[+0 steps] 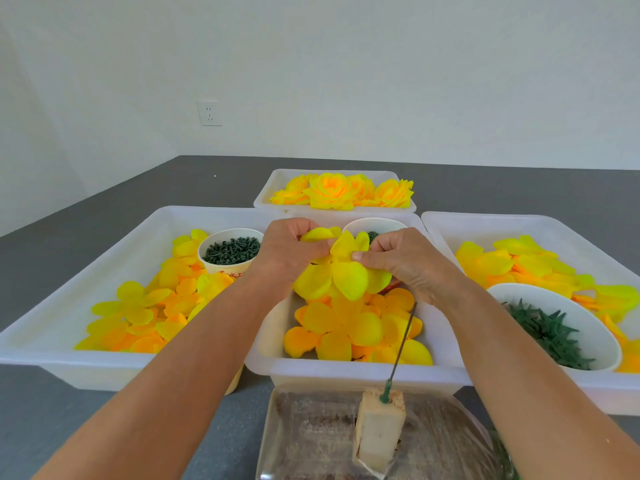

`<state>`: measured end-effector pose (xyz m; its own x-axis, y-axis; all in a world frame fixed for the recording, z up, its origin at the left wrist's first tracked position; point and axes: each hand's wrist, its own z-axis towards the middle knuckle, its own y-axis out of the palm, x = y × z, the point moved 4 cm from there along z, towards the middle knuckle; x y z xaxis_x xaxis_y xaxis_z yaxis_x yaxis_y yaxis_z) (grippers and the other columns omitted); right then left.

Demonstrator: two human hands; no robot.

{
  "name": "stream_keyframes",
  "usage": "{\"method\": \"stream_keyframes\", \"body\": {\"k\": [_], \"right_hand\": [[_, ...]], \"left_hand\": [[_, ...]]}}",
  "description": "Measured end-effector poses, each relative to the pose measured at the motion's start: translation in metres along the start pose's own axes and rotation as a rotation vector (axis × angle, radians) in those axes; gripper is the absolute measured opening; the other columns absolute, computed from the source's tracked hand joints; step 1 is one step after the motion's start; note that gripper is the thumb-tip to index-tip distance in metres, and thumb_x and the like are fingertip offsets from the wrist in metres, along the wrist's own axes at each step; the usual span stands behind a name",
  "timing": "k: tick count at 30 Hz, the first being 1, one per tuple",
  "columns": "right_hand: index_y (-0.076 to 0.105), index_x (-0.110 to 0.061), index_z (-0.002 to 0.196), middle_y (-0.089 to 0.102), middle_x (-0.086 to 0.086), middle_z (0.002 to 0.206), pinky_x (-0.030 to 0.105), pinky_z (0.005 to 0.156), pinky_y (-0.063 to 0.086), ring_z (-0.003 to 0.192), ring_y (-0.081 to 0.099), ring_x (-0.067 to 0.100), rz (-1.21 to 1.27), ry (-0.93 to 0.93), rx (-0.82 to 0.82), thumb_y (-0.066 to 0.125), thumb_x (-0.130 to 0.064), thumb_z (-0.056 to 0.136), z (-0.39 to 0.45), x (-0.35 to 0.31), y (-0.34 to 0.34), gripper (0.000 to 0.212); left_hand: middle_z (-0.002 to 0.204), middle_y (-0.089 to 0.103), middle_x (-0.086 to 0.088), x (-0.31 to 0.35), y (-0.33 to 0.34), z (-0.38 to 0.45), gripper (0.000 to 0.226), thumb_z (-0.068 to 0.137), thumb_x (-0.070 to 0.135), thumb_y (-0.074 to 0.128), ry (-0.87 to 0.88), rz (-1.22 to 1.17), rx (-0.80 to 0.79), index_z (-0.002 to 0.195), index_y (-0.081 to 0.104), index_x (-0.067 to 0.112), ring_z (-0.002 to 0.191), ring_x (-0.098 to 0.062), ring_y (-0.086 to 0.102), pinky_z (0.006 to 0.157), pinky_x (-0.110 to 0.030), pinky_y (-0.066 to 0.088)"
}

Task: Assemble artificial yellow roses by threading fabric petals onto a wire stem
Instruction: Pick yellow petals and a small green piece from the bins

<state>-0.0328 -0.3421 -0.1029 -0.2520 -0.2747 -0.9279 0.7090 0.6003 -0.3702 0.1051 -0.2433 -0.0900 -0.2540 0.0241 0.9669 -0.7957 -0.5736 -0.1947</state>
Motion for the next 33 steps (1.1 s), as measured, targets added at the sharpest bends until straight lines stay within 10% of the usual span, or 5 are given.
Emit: {"method": "stream_keyframes", "body": {"k": [14,19,24,33], "right_hand": [[0.071,-0.008,0.086,0.069,0.008,0.081,0.025,0.056,0.046,0.072,0.06,0.017,-0.108,0.078,0.048,0.061,-0.032,0.089,-0.003,0.001,-0.007,0.026],[0.071,-0.003,0.09,0.07,0.019,0.092,0.032,0.069,0.055,0.082,0.066,0.027,-0.378,0.111,0.0,0.058,-0.003,0.086,0.0,0.009,-0.005,0.014],[0.067,-0.005,0.082,0.06,0.012,0.081,0.019,0.049,0.039,0.079,0.056,0.022,-0.878,0.18,-0.314,0.056,0.009,0.075,-0.007,0.02,0.006,0.019],[0.055,-0.011,0.065,0.061,0.013,0.091,0.019,0.052,0.036,0.079,0.058,0.025,-1.049,0.188,-0.384,0.071,0.001,0.066,-0.004,0.027,0.009,0.02]], "left_hand": [[0.095,0.061,-0.011,-0.011,0.012,-0.004,0.024,0.084,-0.003,0.059,-0.187,0.292,-0.308,0.099,0.066,0.015,0.084,-0.022,0.056,0.066,-0.03,0.048],[0.106,0.056,0.0,-0.015,0.024,-0.012,0.035,0.083,0.001,0.061,-0.144,0.547,-0.515,0.116,0.06,0.014,0.09,-0.013,0.054,0.059,-0.017,0.044],[0.118,0.059,-0.003,-0.014,0.02,-0.009,0.031,0.081,0.005,0.067,-0.108,0.464,-0.466,0.109,0.061,0.017,0.099,-0.012,0.055,0.067,-0.018,0.045],[0.106,0.061,-0.006,-0.014,0.019,-0.007,0.017,0.082,0.01,0.068,-0.086,0.427,-0.397,0.096,0.063,0.018,0.085,-0.014,0.054,0.059,-0.023,0.043]]}}
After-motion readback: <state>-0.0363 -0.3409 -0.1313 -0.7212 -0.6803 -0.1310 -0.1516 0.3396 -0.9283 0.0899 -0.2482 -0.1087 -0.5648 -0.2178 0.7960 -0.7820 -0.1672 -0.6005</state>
